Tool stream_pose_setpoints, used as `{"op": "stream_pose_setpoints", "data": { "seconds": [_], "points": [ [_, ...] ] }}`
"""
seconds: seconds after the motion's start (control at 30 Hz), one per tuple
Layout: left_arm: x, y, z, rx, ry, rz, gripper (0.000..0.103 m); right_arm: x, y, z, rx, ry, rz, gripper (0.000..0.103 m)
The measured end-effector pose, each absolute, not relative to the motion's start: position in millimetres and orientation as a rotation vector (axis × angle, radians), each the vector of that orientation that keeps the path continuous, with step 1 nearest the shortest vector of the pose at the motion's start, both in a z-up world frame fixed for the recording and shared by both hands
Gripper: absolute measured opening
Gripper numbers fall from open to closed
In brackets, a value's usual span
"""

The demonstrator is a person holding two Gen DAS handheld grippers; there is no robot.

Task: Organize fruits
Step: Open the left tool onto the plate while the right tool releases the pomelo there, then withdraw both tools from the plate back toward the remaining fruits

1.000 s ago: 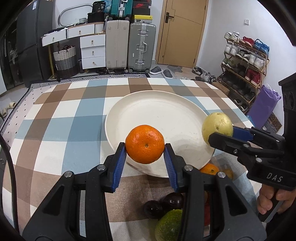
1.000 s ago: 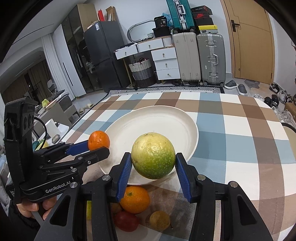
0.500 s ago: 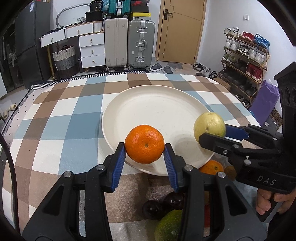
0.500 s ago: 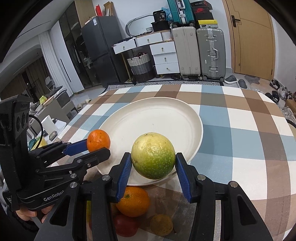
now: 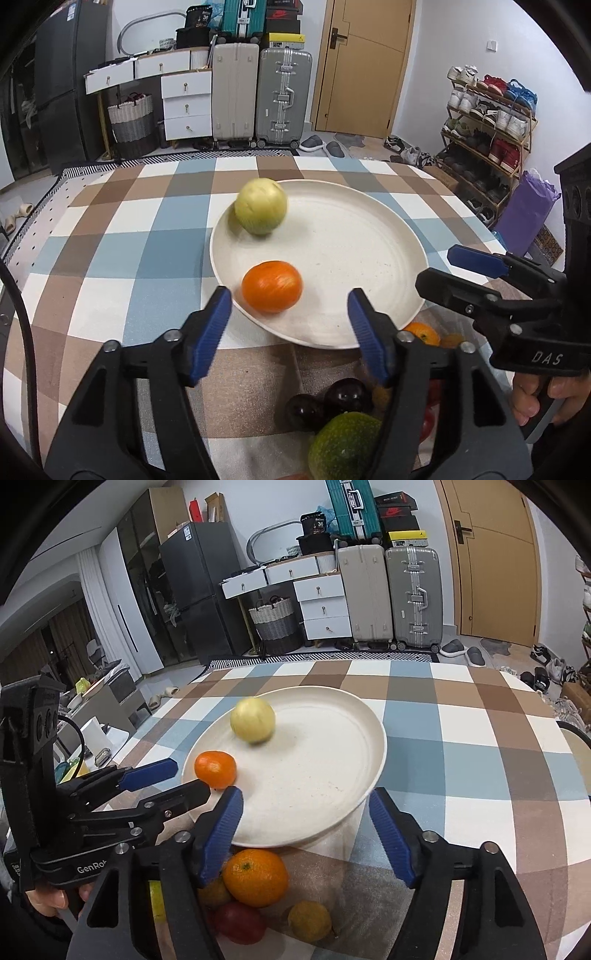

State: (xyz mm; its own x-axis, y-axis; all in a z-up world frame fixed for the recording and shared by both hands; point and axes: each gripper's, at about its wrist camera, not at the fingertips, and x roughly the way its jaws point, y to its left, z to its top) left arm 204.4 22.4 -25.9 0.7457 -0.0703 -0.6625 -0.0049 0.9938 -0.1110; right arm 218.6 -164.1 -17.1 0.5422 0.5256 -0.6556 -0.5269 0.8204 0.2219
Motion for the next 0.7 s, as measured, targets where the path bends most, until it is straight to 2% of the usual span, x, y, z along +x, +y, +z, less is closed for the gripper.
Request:
{"op": "stream_pose_setpoints", "data": {
  "seconds": [0.07,0.13,0.2,0.27,0.33,0.7],
  "points": [
    [199,23,-24,-0.106,0.715,-0.034,0.084,217,-166,-16,-0.004,0.774,0.616,0.082],
    [193,23,-21,-0.101,0.704,-0.035,0.086,216,-168,-15,0.002,0.773,0.612,0.088],
    [188,24,-19,-0.097,0.707,-0.034,0.097,215,-171,-15,0.004,0.771,0.606,0.091],
    [181,27,-18,-0.112,0.691,-0.021,0.102,213,-173,-15,0.003,0.772,0.598,0.099],
    [177,28,-15,-0.124,0.686,-0.022,0.102,210,-176,-15,0.003,0.77,0.588,0.103],
    [139,30,-20,-0.153,0.709,-0.007,0.102,195,-197,-18,0.001,0.786,0.57,0.103]
  ]
}}
